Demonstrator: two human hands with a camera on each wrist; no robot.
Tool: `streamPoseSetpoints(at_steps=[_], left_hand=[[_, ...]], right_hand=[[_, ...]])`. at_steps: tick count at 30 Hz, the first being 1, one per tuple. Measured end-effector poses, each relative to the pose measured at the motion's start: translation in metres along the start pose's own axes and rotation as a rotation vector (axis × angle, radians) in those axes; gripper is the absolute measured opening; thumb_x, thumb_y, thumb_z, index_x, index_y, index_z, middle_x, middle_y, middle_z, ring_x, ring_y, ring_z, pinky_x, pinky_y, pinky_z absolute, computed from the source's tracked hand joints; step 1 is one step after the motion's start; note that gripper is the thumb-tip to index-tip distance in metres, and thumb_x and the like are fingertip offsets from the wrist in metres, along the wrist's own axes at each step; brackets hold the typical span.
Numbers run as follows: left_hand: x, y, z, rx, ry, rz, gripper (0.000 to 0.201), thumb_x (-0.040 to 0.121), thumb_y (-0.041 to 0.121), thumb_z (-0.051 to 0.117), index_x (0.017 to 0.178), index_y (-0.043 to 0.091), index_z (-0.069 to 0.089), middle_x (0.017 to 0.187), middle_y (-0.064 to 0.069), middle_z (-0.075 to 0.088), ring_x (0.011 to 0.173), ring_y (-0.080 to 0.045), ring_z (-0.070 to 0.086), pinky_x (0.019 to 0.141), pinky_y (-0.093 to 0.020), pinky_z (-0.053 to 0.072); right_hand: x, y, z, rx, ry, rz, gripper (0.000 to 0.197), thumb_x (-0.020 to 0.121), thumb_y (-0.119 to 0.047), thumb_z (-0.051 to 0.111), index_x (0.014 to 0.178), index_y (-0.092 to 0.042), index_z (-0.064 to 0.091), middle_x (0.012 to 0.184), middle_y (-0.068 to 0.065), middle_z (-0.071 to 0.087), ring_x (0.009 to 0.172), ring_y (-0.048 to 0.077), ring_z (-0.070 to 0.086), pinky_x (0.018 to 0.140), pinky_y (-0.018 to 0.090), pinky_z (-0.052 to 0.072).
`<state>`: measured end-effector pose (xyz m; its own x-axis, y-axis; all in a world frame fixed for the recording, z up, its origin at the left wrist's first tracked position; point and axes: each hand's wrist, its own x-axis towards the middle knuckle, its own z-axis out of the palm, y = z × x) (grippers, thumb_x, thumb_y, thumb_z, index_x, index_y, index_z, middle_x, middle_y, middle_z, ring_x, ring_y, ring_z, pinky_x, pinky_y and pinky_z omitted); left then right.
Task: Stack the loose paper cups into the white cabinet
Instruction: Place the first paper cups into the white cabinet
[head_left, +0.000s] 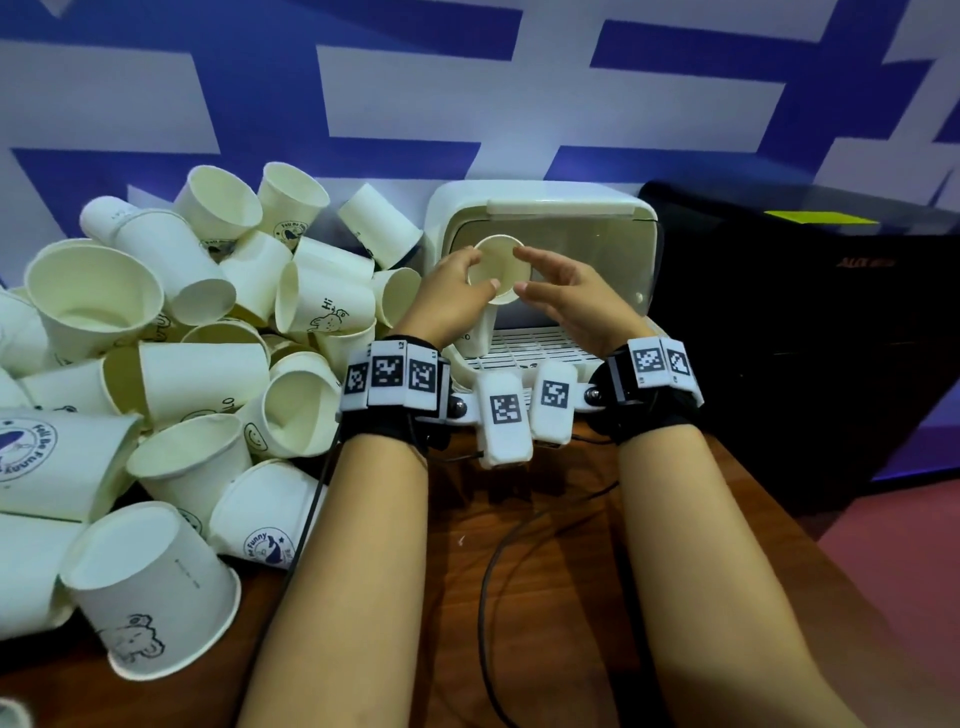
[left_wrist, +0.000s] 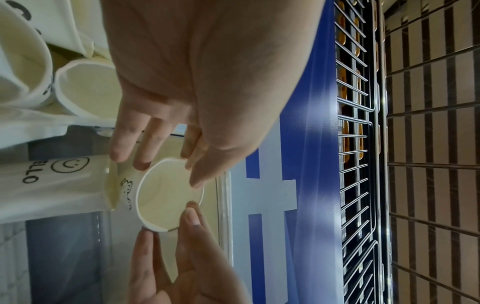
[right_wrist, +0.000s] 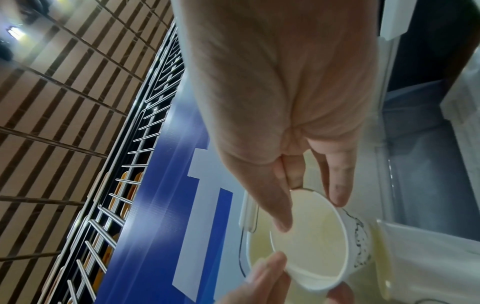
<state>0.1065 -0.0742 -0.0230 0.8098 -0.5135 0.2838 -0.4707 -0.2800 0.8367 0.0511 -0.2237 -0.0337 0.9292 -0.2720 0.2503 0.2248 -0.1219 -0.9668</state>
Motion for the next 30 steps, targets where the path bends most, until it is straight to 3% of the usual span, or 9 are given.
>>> streamPoseSetpoints(at_steps=[3, 7, 10, 12, 15, 19, 22, 25, 30], left_hand=[[0.000, -0.001, 0.000, 0.034, -0.017, -0.018, 0.054, 0.097, 0.025, 0.052, 0.147, 0.017, 0.033, 0.154, -0.006, 0.032, 0.138, -0.024, 0.035, 0.113, -0.043, 0.033], [0.002, -0.003, 0.001, 0.106, -0.062, -0.034, 0.059, 0.099, 0.027, 0.049, 0.151, 0.016, 0.025, 0.161, -0.002, 0.011, 0.146, -0.020, 0.019, 0.118, -0.036, 0.021], [0.002, -0.003, 0.003, 0.152, -0.082, -0.050, 0.060, 0.099, 0.029, 0.048, 0.152, 0.016, 0.021, 0.161, -0.002, 0.008, 0.146, -0.021, 0.019, 0.117, -0.034, 0.021], [0.002, -0.003, 0.004, 0.152, -0.082, -0.066, 0.060, 0.099, 0.029, 0.047, 0.152, 0.016, 0.022, 0.160, -0.004, 0.014, 0.144, -0.023, 0.024, 0.115, -0.033, 0.025], [0.002, -0.003, 0.005, 0.126, -0.076, -0.095, 0.059, 0.099, 0.031, 0.047, 0.150, 0.014, 0.025, 0.151, -0.011, 0.036, 0.133, -0.026, 0.041, 0.110, -0.036, 0.035], [0.000, -0.001, 0.006, 0.112, -0.096, -0.136, 0.058, 0.100, 0.033, 0.044, 0.150, 0.012, 0.024, 0.147, -0.012, 0.041, 0.130, -0.025, 0.044, 0.107, -0.034, 0.037], [-0.003, -0.003, 0.007, 0.143, -0.136, -0.152, 0.048, 0.101, 0.032, 0.042, 0.142, 0.008, 0.039, 0.142, -0.013, 0.047, 0.122, -0.024, 0.048, 0.096, -0.029, 0.037], [-0.005, -0.004, 0.008, 0.128, -0.175, -0.158, 0.038, 0.100, 0.032, 0.044, 0.127, 0.008, 0.056, 0.129, -0.011, 0.058, 0.114, -0.023, 0.053, 0.090, -0.029, 0.038], [-0.001, -0.007, 0.009, 0.127, -0.169, -0.173, 0.036, 0.100, 0.032, 0.044, 0.123, 0.009, 0.058, 0.123, -0.011, 0.060, 0.102, -0.020, 0.053, 0.086, -0.030, 0.039]], right_hand=[[0.001, 0.003, 0.003, 0.005, 0.007, 0.016, 0.052, 0.092, 0.007, 0.055, 0.142, -0.001, 0.041, 0.147, 0.010, 0.043, 0.113, 0.008, 0.054, 0.089, 0.015, 0.050], [0.003, 0.005, 0.006, 0.023, 0.006, 0.046, 0.050, 0.094, 0.008, 0.051, 0.142, 0.002, 0.039, 0.138, 0.008, 0.047, 0.103, 0.002, 0.055, 0.090, 0.018, 0.049], [0.005, 0.007, 0.006, -0.001, -0.007, 0.079, 0.050, 0.094, 0.004, 0.053, 0.143, 0.000, 0.039, 0.145, 0.009, 0.042, 0.130, 0.016, 0.046, 0.096, 0.024, 0.047], [0.006, 0.007, 0.006, 0.006, 0.010, 0.091, 0.050, 0.094, 0.002, 0.053, 0.142, 0.000, 0.039, 0.147, 0.016, 0.040, 0.130, 0.022, 0.047, 0.093, 0.024, 0.048], [0.007, 0.007, 0.008, 0.000, 0.053, 0.111, 0.049, 0.095, -0.001, 0.054, 0.141, 0.003, 0.038, 0.138, 0.018, 0.046, 0.104, 0.017, 0.057, 0.083, 0.022, 0.050], [0.009, 0.007, 0.008, -0.010, 0.044, 0.163, 0.033, 0.096, -0.003, 0.053, 0.127, 0.005, 0.048, 0.113, 0.011, 0.058, 0.088, 0.013, 0.059, 0.077, 0.019, 0.049], [0.008, 0.011, 0.008, -0.007, 0.008, 0.196, 0.014, 0.098, -0.003, 0.050, 0.106, 0.005, 0.059, 0.093, 0.008, 0.063, 0.085, 0.013, 0.061, 0.089, 0.026, 0.050], [0.008, 0.014, 0.009, -0.010, 0.002, 0.190, 0.028, 0.097, -0.002, 0.051, 0.116, 0.018, 0.054, 0.095, 0.012, 0.063, 0.090, 0.017, 0.061, 0.103, 0.033, 0.044], [0.012, 0.016, 0.008, 0.016, -0.006, 0.220, 0.022, 0.097, -0.004, 0.052, 0.107, 0.015, 0.058, 0.095, 0.013, 0.064, 0.089, 0.017, 0.062, 0.100, 0.030, 0.046]])
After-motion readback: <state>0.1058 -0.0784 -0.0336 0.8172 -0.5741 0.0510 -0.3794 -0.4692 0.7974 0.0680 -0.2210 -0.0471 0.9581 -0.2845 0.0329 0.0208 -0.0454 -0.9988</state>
